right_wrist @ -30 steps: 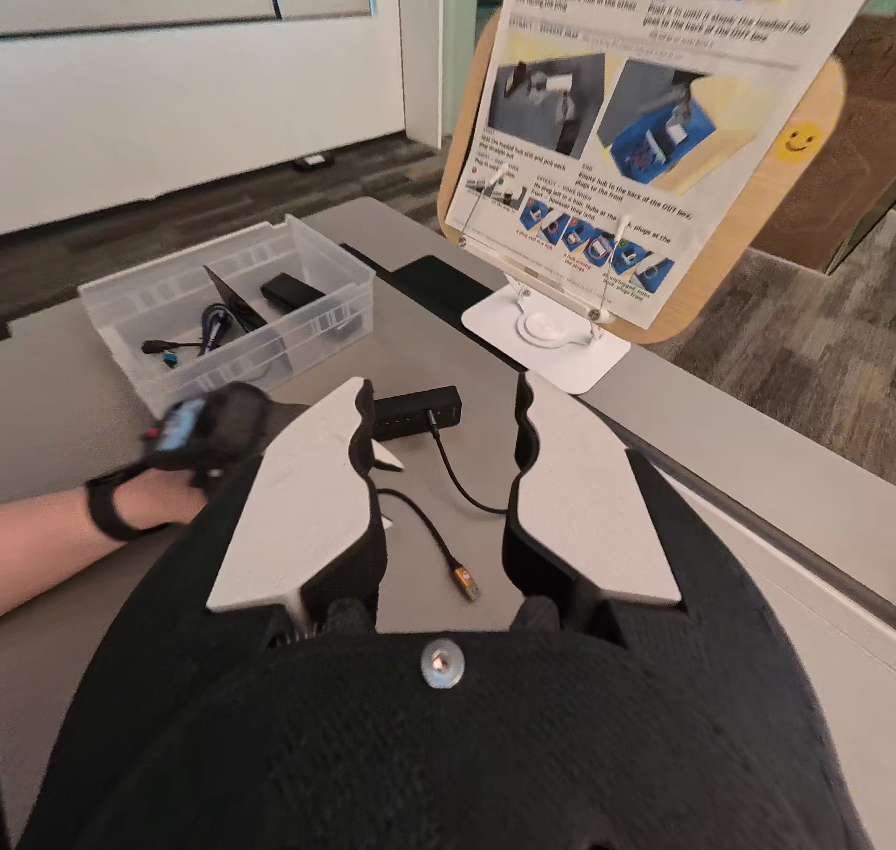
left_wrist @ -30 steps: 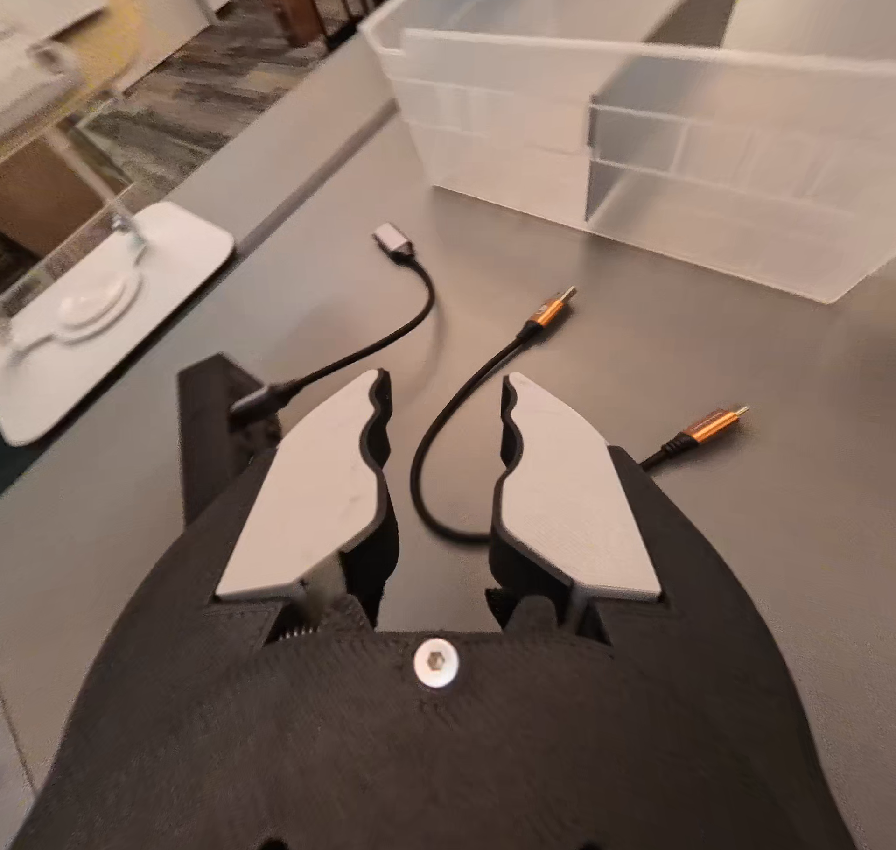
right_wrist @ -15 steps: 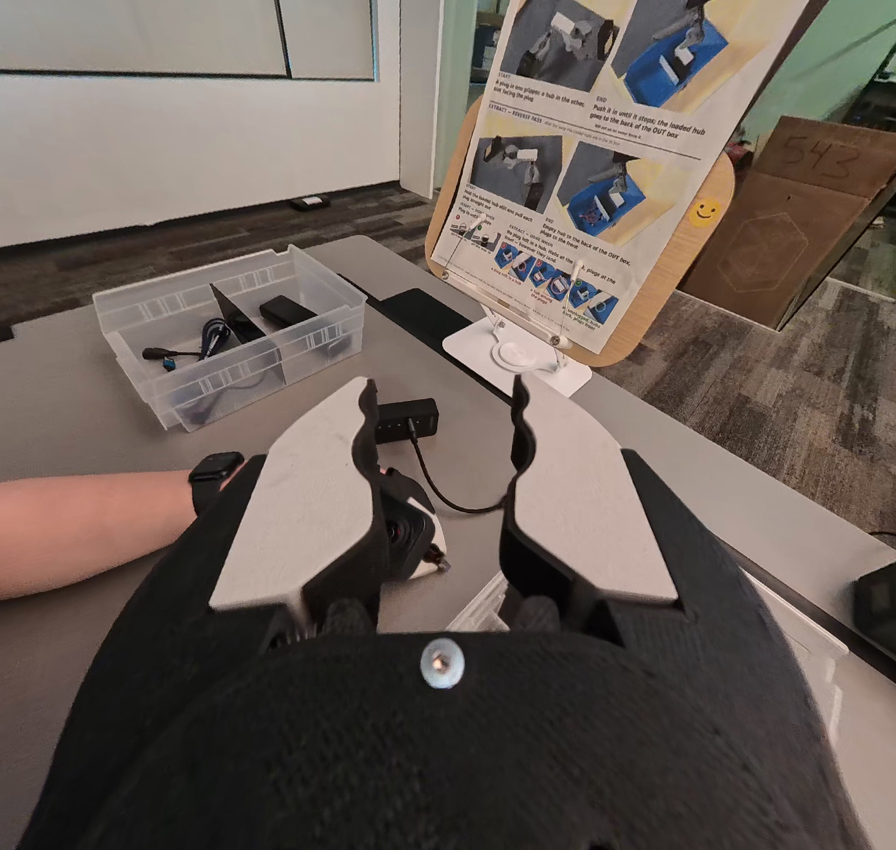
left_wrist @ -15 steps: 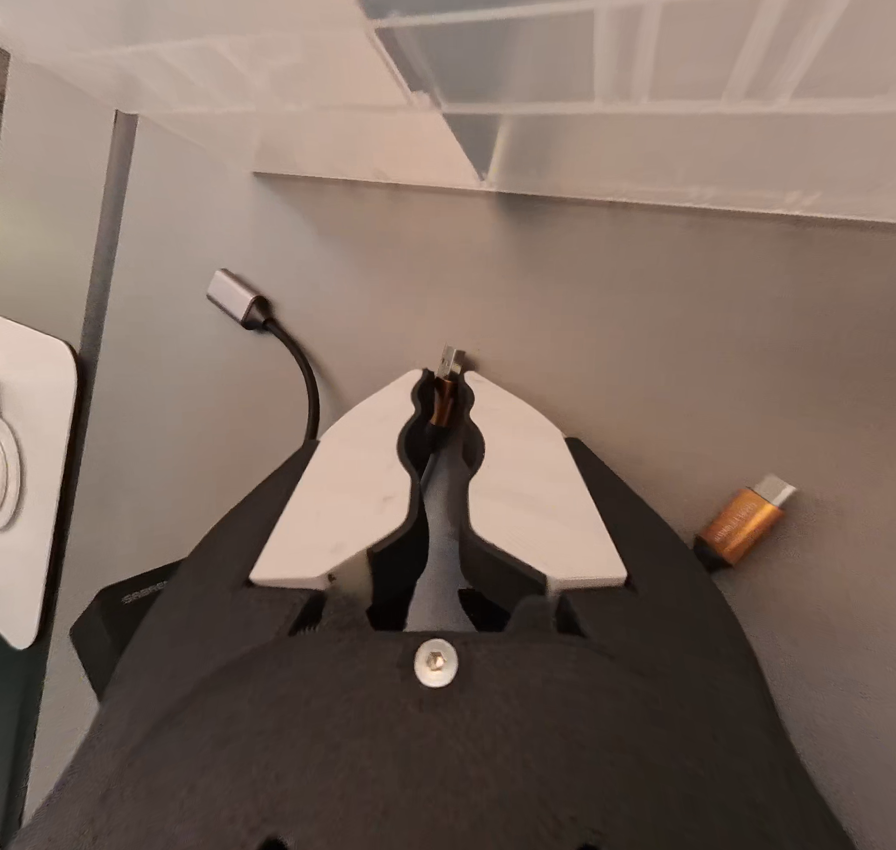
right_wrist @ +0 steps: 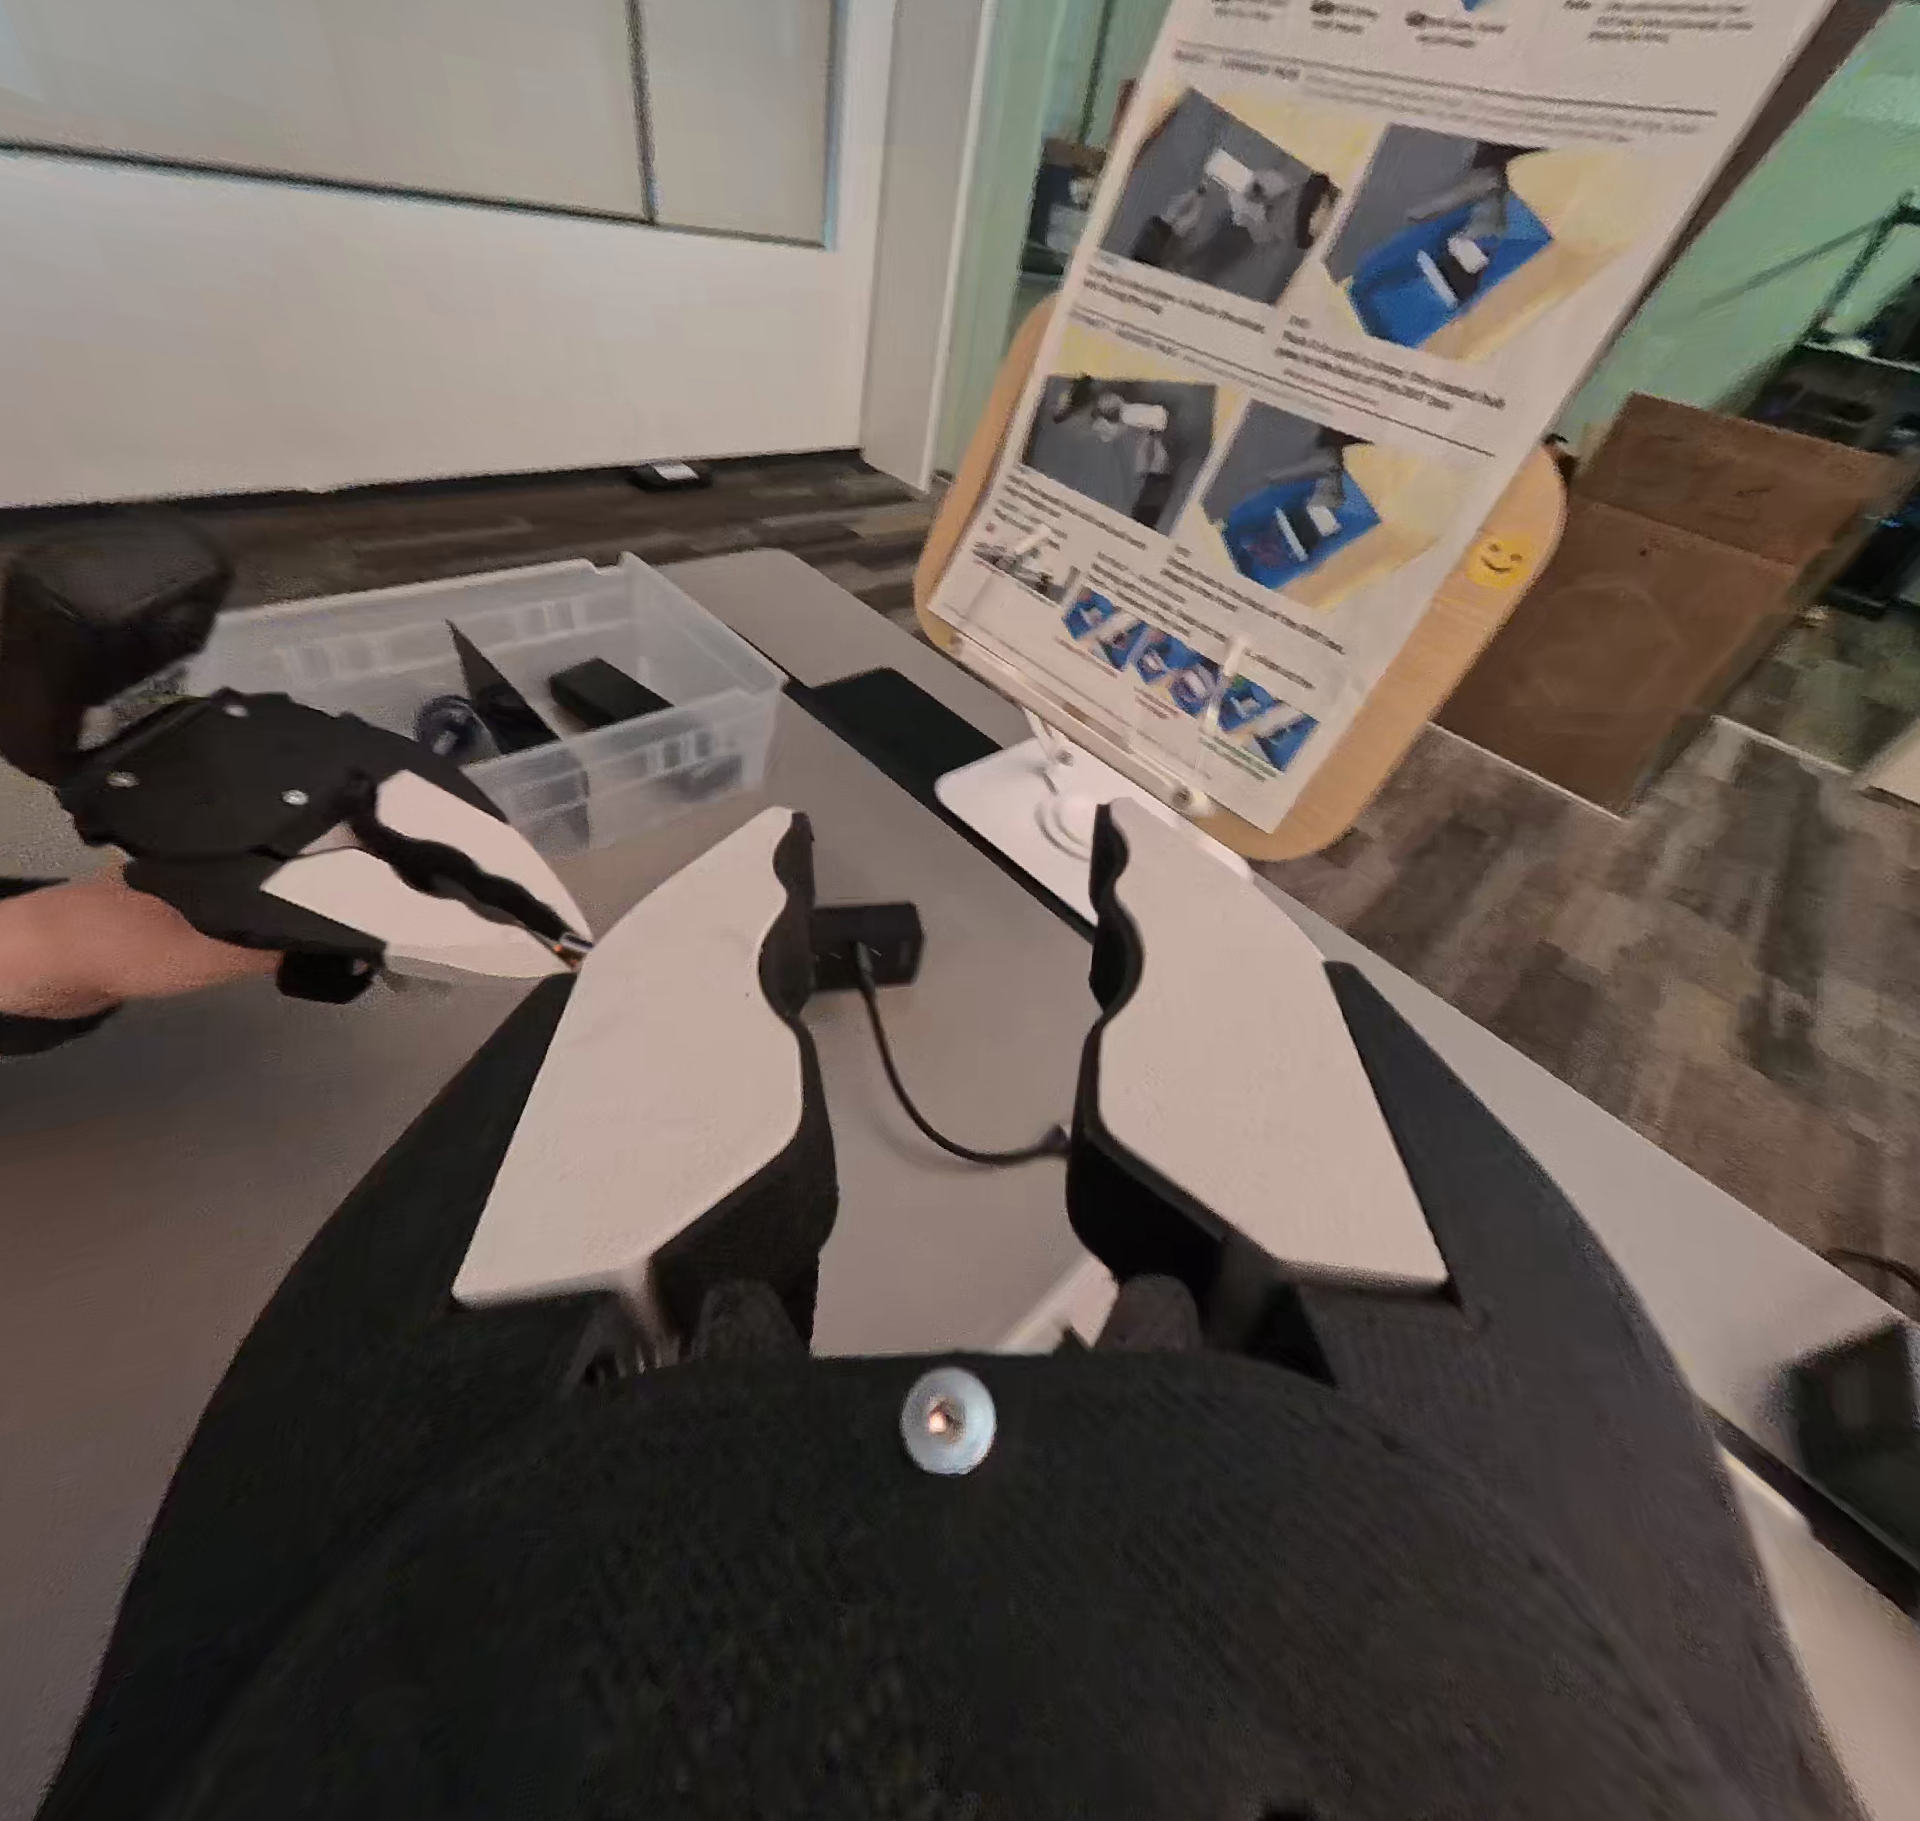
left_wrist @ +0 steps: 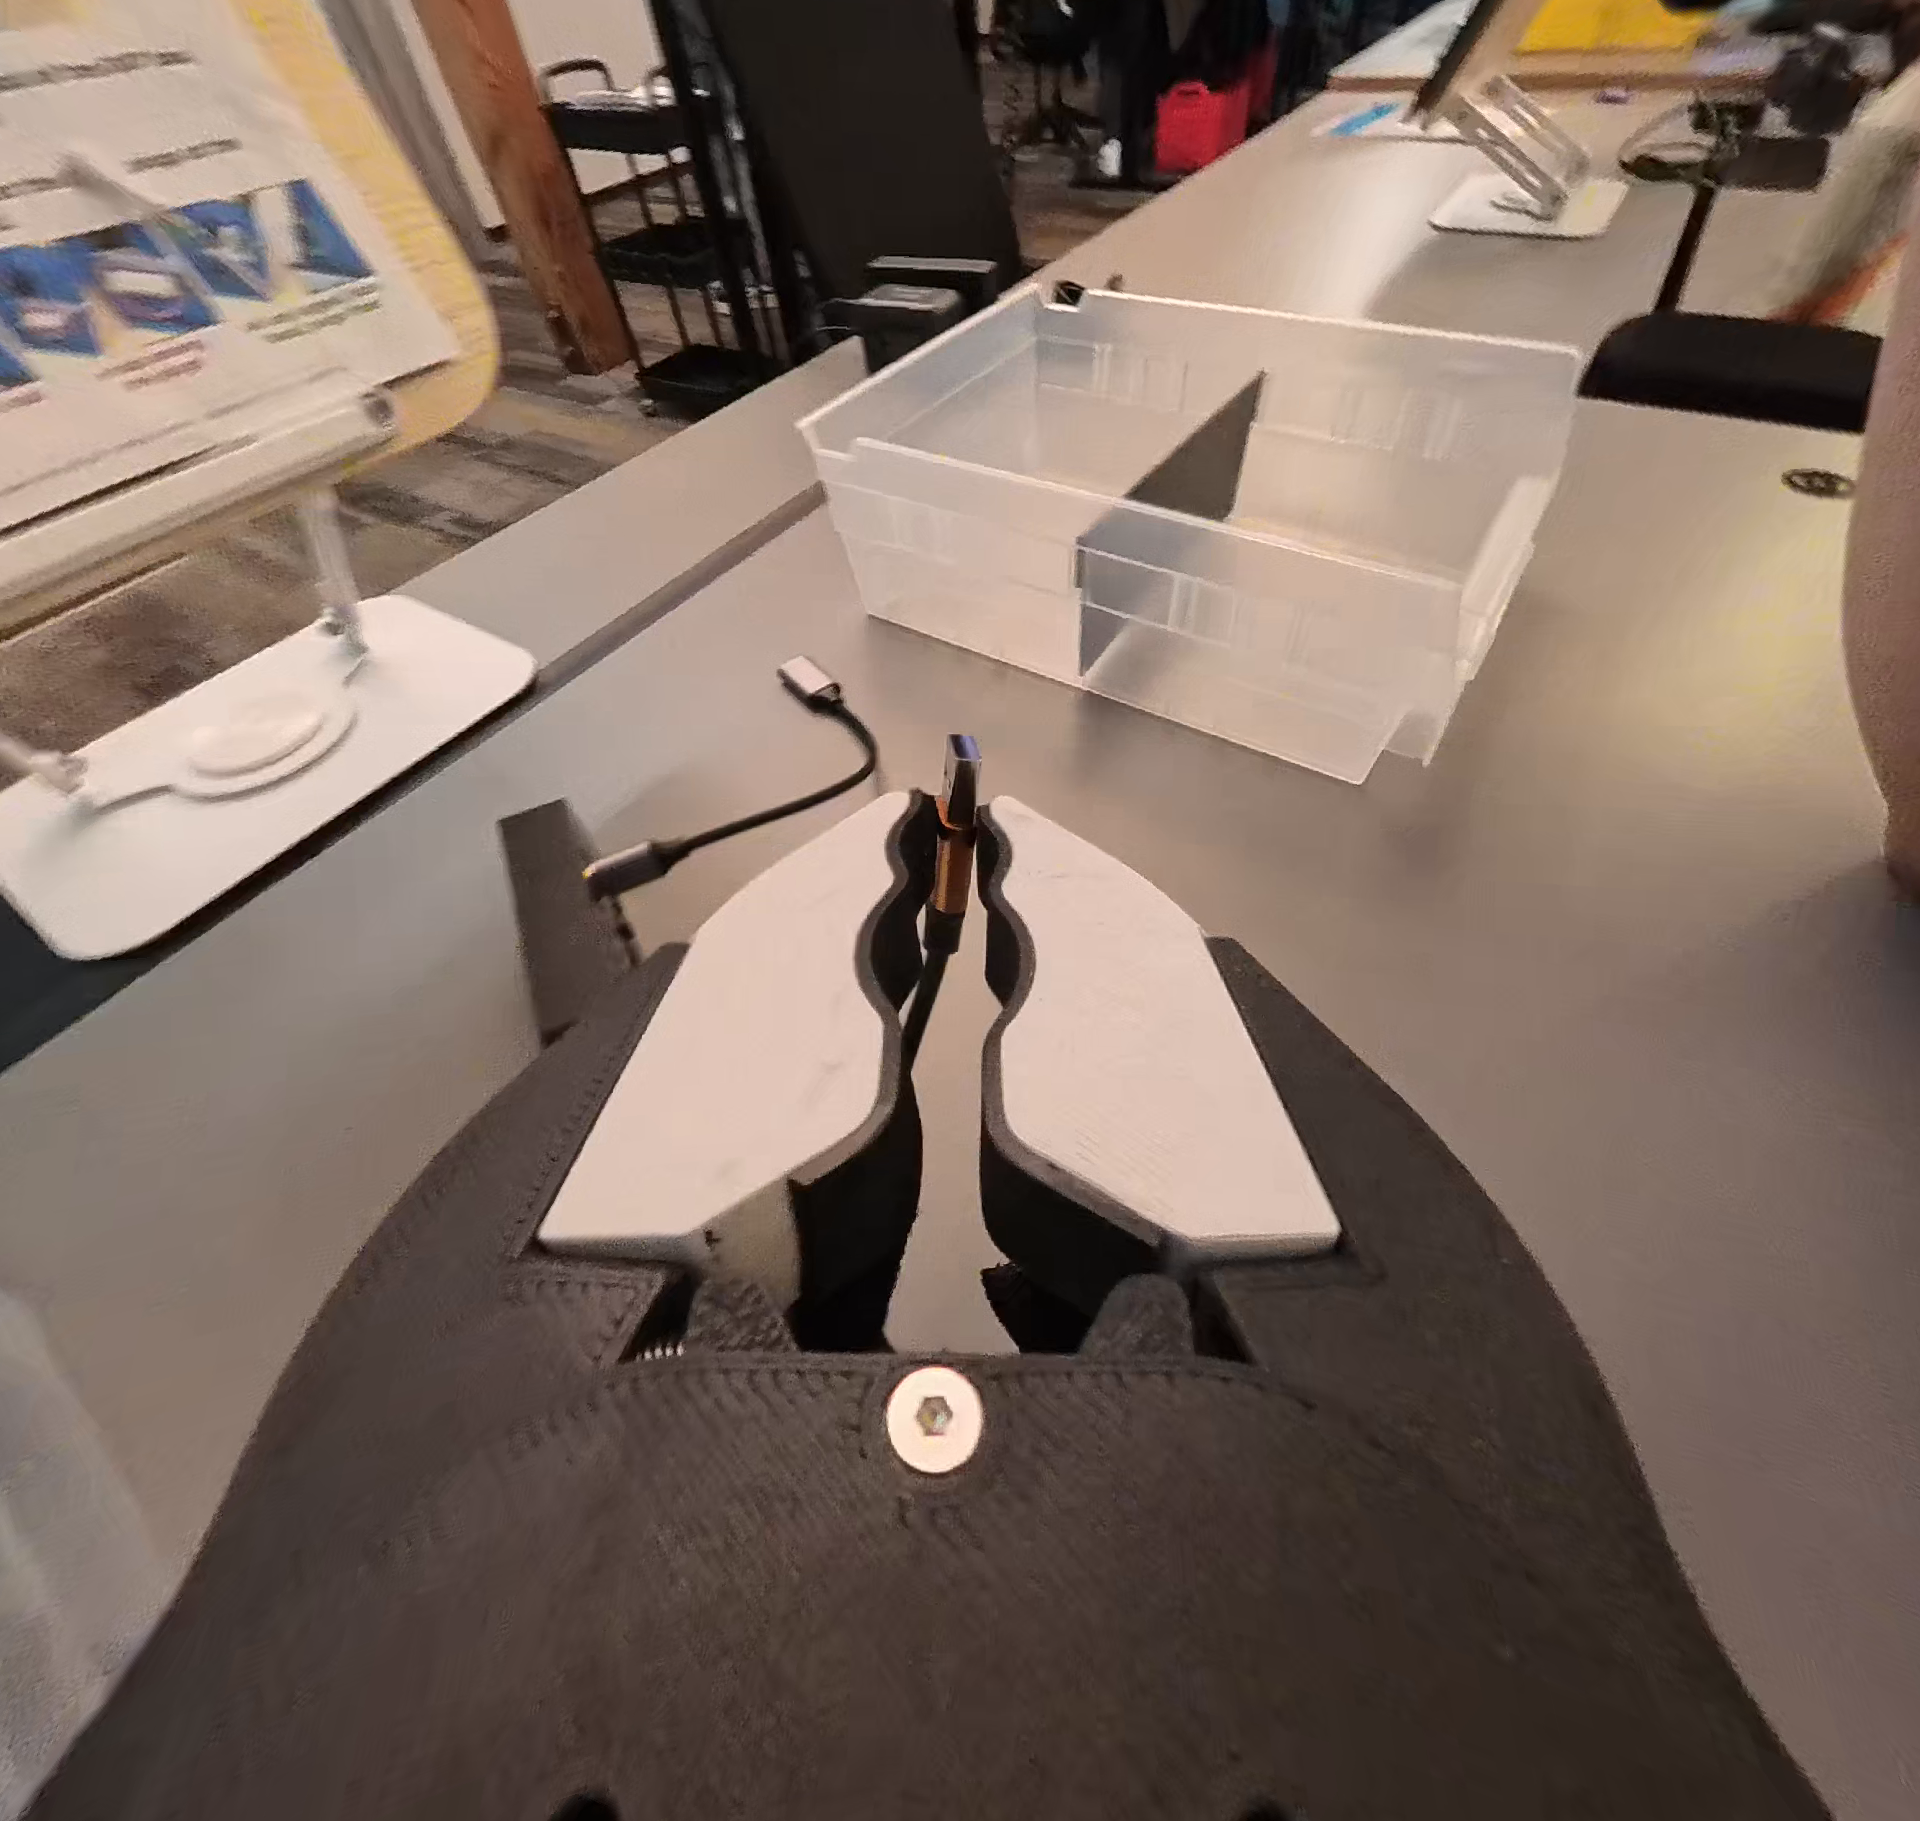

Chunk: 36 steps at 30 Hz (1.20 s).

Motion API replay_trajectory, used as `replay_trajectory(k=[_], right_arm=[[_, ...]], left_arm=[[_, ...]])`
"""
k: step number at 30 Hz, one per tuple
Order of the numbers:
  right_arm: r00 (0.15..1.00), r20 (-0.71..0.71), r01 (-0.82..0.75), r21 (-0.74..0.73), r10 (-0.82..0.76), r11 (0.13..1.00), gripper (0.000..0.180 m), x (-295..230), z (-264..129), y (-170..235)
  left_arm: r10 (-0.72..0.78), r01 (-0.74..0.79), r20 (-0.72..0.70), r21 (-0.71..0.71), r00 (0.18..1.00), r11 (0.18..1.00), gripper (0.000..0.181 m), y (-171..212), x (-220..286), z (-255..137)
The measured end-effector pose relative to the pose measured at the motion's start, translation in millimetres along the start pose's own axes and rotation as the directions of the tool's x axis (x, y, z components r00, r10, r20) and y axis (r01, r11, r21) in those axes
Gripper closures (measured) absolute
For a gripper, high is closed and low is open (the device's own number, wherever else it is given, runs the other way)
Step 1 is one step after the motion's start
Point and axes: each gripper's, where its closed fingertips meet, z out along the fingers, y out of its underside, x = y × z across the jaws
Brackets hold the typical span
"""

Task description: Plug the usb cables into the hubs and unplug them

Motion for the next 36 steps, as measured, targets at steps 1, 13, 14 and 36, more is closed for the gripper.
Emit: replay_trajectory(k=[1,13,14,36], right_arm=[[0.999,0.038,-0.016,0.019,0.015,1.0,0.128,-5.7,4.4,-1.8],[0.983,0.171,0.06,0.004,-0.06,0.998,0.128,-38.0,59.0,22.0],[0.976,0.212,0.042,0.014,-0.044,0.999,0.128,-44.3,61.2,22.1],[0.614,0.765,-0.066,0.295,-0.194,0.953,0.157,-210.1,66.4,18.9]], left_arm=[[-0.019,0.019,0.024,0.002,1.0,1.0,0.175,2.0,-3.5,-6.1],[-0.209,0.208,-0.014,0.171,0.978,0.963,0.175,-10.7,-11.9,-38.6],[-0.211,0.212,-0.024,0.184,0.977,0.96,0.175,-13.6,-12.3,-41.2],[0.334,-0.21,-0.268,0.402,0.903,0.891,0.175,-111.5,49.3,-95.8]])
